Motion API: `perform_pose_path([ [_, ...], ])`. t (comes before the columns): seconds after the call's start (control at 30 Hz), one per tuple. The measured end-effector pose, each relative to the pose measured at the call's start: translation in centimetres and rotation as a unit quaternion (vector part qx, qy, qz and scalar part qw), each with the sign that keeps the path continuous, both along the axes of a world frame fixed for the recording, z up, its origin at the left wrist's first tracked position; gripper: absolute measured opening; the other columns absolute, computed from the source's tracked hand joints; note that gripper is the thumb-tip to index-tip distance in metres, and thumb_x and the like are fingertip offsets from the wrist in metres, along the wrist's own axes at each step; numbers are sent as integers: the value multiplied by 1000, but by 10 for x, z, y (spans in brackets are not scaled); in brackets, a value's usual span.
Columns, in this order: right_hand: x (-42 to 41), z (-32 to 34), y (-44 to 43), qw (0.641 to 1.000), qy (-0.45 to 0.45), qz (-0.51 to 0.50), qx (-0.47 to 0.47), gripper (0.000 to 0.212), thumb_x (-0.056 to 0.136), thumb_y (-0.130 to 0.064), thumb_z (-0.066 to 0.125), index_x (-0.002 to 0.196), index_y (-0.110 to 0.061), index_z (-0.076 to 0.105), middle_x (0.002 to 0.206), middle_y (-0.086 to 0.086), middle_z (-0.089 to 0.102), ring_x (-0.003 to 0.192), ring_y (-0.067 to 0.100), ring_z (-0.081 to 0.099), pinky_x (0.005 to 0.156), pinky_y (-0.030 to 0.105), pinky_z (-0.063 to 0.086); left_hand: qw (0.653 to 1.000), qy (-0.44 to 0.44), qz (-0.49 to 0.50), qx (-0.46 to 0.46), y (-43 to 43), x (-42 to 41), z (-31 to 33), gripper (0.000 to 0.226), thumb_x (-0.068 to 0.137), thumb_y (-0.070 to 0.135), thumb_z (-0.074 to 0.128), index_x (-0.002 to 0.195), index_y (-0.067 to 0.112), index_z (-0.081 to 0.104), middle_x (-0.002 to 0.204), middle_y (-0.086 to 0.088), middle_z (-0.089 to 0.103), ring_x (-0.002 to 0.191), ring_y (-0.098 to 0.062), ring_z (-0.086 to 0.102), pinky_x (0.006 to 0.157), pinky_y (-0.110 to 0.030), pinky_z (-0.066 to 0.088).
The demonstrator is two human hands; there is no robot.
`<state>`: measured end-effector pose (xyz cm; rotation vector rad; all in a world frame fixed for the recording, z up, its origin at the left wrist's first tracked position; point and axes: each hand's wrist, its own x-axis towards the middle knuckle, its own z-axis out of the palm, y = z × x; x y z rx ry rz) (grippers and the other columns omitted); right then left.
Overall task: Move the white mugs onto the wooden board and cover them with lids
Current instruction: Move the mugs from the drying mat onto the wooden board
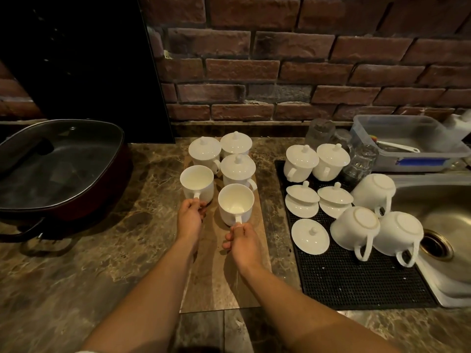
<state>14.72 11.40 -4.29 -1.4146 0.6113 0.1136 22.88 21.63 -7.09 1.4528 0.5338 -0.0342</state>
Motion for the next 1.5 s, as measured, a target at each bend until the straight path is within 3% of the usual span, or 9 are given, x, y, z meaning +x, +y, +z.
perform_pose_path([
  [0.3,-10,3,-8,999,-12,13,-45,17,101,-28,37,102,-15,49,78,7,55,58,17,54,56,33,49,998,10,13,65,4,-10,6,12,96,34,47,98,26,56,94,-5,66,84,-18,63,63,-30,47],
  [0.5,-25,19,-44,996,-52,5,-75,14,100,-23,37,102,-16,49,75,3,58,49,10,54,45,26,50,963,-69,90,245,10,-32,24,11,96,27,47,105,27,53,101,4,55,88,-16,53,71,-31,39],
  [0.7,-36,42,-113,989,-75,-20,-129,17,98,-21,43,112,-14,50,87,7,63,62,16,60,48,15,48,910,-261,-55,316,-62,-60,64,13,94,21,49,103,20,58,99,4,59,89,-15,54,73,-30,44],
  [0.8,-47,59,-156,961,-102,42,-254,13,95,-22,46,101,-17,57,91,2,67,77,17,62,68,26,51,828,-332,-193,409,-115,-77,79,14,90,20,52,98,17,63,94,0,64,87,-18,56,73,-32,41],
  [0.93,-68,76,-226,830,-97,150,-528,23,92,-32,46,87,-15,61,90,5,67,83,25,62,66,35,44,642,-433,-341,534,-186,-105,86,19,87,24,56,102,19,67,89,-1,67,81,-23,60,68,-35,36],
  [1.0,-81,81,-264,764,-80,164,-619,24,92,-32,44,88,-15,60,94,7,67,84,29,63,66,37,45,579,-444,-370,575,-219,-118,86,29,87,31,54,112,21,64,93,-1,67,84,-24,60,69,-38,37],
  [1.13,-101,81,-321,611,-21,260,-748,25,87,-30,49,106,-15,58,109,10,63,96,31,61,73,36,42,487,-441,-413,631,-262,-131,79,35,84,27,56,117,16,58,97,-4,63,87,-28,56,72,-40,35],
  [1.27,-109,70,-352,503,28,333,-797,30,90,-23,46,117,-16,58,118,11,59,109,32,54,90,40,38,370,-434,-457,682,-288,-136,70,26,89,20,50,113,12,57,108,-7,56,98,-28,51,80,-40,35],
  [1.5,-112,49,-356,327,74,422,-842,29,94,-21,45,117,-13,61,116,14,54,108,33,48,85,44,40,252,-394,-511,721,-310,-141,60,24,94,13,45,109,9,63,115,-8,52,106,-28,47,85,-38,34],
])
